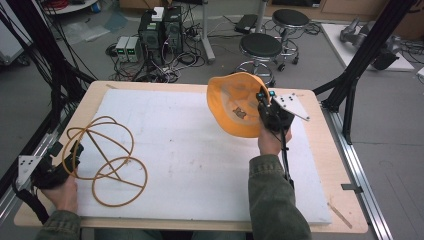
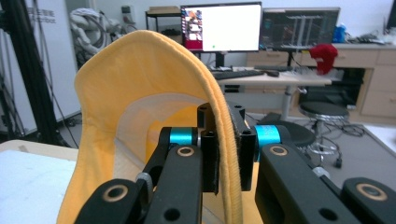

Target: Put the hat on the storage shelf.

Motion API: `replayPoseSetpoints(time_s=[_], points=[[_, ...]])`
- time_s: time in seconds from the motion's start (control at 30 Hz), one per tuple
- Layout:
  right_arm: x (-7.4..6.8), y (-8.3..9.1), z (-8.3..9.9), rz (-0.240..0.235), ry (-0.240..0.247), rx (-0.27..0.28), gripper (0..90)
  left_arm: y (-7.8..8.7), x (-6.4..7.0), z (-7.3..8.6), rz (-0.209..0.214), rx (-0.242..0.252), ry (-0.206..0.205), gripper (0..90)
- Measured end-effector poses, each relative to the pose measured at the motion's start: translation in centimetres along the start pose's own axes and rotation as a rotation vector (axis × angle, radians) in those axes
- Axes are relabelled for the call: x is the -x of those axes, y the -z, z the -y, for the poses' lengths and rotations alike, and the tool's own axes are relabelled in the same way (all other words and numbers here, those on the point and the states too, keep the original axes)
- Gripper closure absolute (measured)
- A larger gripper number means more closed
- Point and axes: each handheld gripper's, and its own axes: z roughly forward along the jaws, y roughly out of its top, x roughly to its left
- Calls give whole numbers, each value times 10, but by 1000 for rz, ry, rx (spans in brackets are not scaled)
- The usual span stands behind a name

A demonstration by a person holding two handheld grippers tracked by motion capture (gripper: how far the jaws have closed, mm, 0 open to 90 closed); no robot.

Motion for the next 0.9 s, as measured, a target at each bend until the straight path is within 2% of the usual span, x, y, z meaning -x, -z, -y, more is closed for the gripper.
replayPoseSetpoints(time_s=[0.23,0.27,0.3,0.33,0.6,0.9], points=[[-22,-6,-16,-30,15,22,848,-1,2,0,12,0,6,311],[-30,-8,-23,-34,21,27,849,-1,1,0,14,1,8,312],[-30,-8,-23,-34,21,27,849,-1,1,0,14,2,11,312],[-36,-9,-28,-40,27,39,848,0,1,0,15,1,11,313],[-53,-9,-42,-56,34,65,848,0,-3,0,15,6,37,314],[-71,-11,-57,-85,34,96,847,1,-3,0,20,6,35,314]])
